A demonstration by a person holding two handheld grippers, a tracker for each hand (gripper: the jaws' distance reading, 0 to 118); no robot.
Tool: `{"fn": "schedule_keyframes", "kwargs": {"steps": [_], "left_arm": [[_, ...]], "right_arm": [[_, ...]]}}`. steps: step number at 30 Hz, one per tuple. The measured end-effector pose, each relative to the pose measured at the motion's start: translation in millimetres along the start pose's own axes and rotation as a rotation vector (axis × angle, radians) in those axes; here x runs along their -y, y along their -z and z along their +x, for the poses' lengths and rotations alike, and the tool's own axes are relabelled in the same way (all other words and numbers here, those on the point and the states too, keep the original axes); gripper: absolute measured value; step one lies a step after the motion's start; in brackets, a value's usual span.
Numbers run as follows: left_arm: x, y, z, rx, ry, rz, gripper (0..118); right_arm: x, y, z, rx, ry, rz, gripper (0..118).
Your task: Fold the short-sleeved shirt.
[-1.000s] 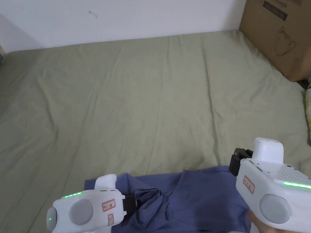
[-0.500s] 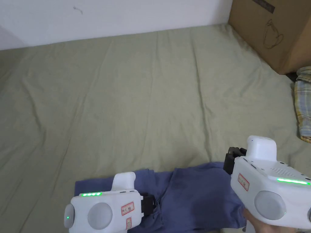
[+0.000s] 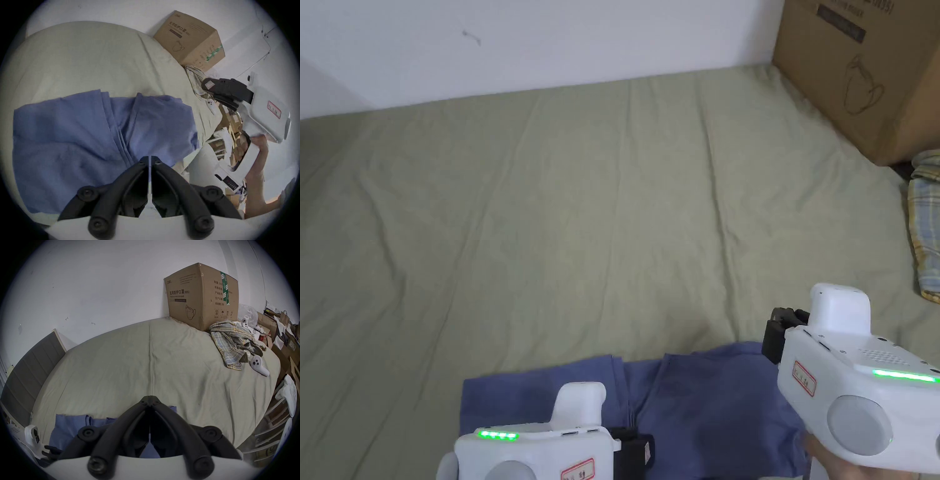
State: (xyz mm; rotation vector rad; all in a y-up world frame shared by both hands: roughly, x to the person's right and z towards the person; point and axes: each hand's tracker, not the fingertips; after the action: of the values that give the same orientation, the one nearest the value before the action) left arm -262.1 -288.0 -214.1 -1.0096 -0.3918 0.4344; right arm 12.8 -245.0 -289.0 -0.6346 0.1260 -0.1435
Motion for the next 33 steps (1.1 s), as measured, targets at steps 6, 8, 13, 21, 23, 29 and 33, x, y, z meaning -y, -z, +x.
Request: {"fn": "schedule_keyframes", "kwargs": {"steps": [6, 8, 13, 21, 23, 29, 33], "left_arm": [[-22.9, -59.1, -42.2, -0.011, -0.103, 0.164, 3], [-22.2, -77.1, -66.8, -0.051, -0.162, 0.214, 3], [8.4, -107.5, -131.6, -0.06, -0.317, 0.233, 3], [48.5, -115.6, -194.2, 0.037, -0.558, 0.289, 117], [50.3, -107.8, -200.3, 0.143, -0.591, 0.29, 118], [42.0, -66.3, -199.1, 0.258, -0.595, 0.236, 118], [35.2, -50.4, -210.1, 0.327, -0.669, 0.216, 73]], "right_arm": [[-7.3, -4.0, -6.5, -0.003, -0.017, 0.014, 1], [-7.9, -5.5, -11.8, -0.011, -0.025, 0.018, 1], [-5.9, -7.6, -28.7, -0.034, -0.07, 0.011, 1], [-7.7, -5.7, -57.1, -0.07, -0.118, 0.005, 1], [-7.7, -4.2, -64.2, -0.072, -0.139, -0.001, 1], [-4.9, -1.3, -73.1, -0.074, -0.165, -0.023, 1], [-4.9, 1.6, -72.0, -0.061, -0.175, -0.035, 1]]}}
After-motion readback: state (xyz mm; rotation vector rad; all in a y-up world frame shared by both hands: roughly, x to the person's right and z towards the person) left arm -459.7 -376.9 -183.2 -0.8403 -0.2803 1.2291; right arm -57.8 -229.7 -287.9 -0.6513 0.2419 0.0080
